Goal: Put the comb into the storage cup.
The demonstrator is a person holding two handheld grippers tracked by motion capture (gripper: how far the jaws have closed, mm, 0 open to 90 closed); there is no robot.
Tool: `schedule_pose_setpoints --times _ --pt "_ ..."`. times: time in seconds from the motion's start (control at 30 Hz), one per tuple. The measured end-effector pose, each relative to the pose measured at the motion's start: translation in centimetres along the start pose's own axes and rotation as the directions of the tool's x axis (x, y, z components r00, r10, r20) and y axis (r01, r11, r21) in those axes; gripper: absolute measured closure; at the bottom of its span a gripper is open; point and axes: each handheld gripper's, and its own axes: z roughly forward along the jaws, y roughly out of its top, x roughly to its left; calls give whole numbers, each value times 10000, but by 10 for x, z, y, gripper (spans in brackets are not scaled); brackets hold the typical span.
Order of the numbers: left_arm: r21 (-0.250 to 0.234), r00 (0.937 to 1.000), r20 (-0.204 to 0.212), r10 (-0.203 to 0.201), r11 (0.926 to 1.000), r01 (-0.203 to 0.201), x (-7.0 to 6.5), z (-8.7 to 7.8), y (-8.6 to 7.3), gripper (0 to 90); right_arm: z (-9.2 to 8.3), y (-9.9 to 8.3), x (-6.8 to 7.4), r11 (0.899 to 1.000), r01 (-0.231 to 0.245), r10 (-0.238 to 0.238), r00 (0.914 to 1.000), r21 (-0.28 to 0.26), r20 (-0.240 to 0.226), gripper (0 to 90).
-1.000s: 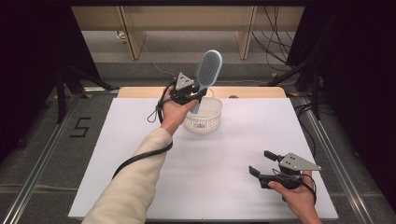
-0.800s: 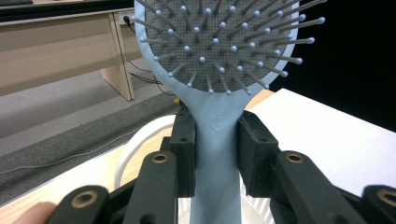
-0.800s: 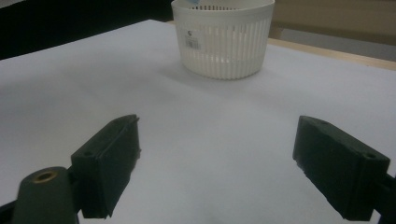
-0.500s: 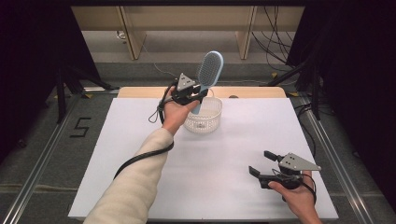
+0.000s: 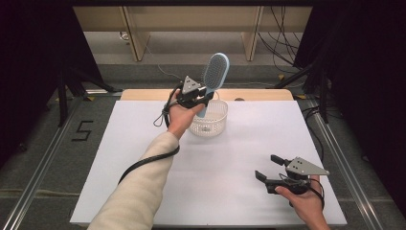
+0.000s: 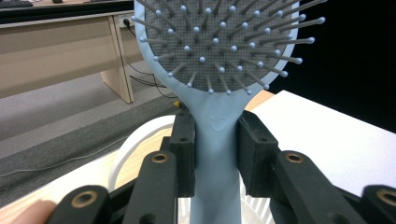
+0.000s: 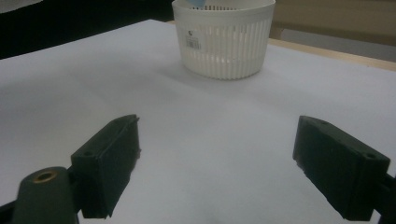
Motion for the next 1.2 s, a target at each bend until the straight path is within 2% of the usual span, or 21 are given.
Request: schedule_pose_setpoints --times 0.13,1.2 --pt "-16 10000 27 -61 10000 61 -1 1 -1 699 0 0 0 10000 36 -36 10000 14 -14 156" --pt "177 9997 146 200 9996 -202 -2 10 -9 699 0 0 0 10000 17 -17 10000 5 -23 156"
